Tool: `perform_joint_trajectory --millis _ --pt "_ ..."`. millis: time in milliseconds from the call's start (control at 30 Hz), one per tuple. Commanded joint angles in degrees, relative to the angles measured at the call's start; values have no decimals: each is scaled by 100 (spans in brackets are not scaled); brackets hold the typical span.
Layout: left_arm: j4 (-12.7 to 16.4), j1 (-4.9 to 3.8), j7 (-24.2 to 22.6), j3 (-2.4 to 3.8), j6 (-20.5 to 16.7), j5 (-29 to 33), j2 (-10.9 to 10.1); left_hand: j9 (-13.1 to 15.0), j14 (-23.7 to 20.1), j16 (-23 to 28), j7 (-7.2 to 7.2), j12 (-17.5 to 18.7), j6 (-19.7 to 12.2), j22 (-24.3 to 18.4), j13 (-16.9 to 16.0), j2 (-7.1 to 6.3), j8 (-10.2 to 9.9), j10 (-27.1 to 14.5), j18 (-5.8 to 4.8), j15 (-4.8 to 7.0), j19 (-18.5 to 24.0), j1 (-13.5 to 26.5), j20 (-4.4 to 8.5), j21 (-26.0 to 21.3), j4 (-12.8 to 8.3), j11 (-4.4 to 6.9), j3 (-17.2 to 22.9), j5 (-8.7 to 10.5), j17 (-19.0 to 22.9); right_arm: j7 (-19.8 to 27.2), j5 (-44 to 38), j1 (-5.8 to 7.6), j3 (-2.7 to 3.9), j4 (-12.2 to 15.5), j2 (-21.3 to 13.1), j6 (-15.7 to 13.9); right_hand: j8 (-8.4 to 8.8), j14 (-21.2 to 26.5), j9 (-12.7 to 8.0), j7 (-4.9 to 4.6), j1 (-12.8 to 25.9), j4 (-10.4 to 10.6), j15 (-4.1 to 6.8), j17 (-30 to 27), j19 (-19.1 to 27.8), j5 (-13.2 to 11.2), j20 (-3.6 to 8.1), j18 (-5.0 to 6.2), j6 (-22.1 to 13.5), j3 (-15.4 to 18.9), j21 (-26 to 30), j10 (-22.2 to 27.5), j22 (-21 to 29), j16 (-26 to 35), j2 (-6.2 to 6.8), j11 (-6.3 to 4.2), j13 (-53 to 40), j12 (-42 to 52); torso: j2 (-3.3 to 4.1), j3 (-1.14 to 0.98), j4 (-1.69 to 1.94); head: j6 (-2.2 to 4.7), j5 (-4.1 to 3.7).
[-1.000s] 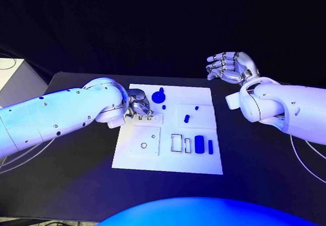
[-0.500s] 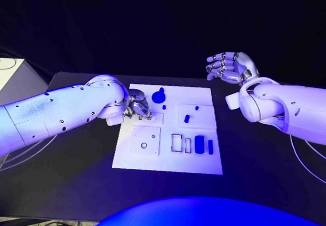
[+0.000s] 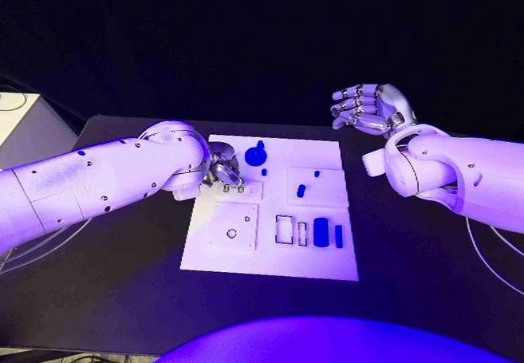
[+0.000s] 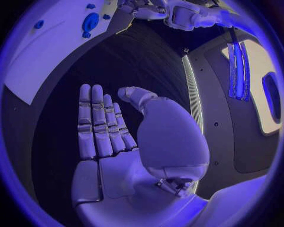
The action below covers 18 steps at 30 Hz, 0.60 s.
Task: Assemble the parts on the task board
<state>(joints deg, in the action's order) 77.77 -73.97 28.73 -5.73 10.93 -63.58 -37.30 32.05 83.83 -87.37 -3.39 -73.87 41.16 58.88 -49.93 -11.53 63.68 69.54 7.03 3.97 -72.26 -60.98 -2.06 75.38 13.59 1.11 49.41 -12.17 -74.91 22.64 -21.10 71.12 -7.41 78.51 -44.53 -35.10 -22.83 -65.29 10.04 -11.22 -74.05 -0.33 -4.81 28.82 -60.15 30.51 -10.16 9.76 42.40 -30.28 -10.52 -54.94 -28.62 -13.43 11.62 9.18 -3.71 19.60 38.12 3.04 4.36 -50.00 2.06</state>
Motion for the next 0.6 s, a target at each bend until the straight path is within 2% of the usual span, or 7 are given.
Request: perform_joint_trajectory --millis 33,200,600 --pt "1 -8 -38 -16 84 -104 19 5 402 22 16 12 6 1 -2 23 5 6 -51 29 20 -19 -8 -5 -1273 -13 1257 -31 -793 45 -18 -3 3 7 5 93 4 9 -5 -251 34 -29 -45 -5 2 35 -26 35 -34 9 28 -4 5 13 -11 28 9 -20 2 -5 -3 0 6" --pt "-26 -7 -24 -46 258 -28 32 6 400 23 12 20 1 -20 14 31 1 -5 -47 25 34 -23 -10 -16 -1271 -17 1251 -25 -791 44 -18 -4 3 6 7 93 4 9 -5 -251 34 -29 -45 -5 2 35 -26 35 -34 9 28 -4 5 13 -11 28 9 -20 5 -5 -4 0 3" --pt "-128 -8 -5 -58 406 38 69 6 398 26 6 24 -7 -31 18 41 -5 -13 -45 21 42 -28 -13 -21 -1270 -22 1244 -19 -787 43 -19 -4 3 4 11 97 4 9 -5 -251 34 -29 -45 -5 2 35 -26 35 -34 9 28 -4 5 13 -11 28 9 -20 6 -8 -3 0 0"
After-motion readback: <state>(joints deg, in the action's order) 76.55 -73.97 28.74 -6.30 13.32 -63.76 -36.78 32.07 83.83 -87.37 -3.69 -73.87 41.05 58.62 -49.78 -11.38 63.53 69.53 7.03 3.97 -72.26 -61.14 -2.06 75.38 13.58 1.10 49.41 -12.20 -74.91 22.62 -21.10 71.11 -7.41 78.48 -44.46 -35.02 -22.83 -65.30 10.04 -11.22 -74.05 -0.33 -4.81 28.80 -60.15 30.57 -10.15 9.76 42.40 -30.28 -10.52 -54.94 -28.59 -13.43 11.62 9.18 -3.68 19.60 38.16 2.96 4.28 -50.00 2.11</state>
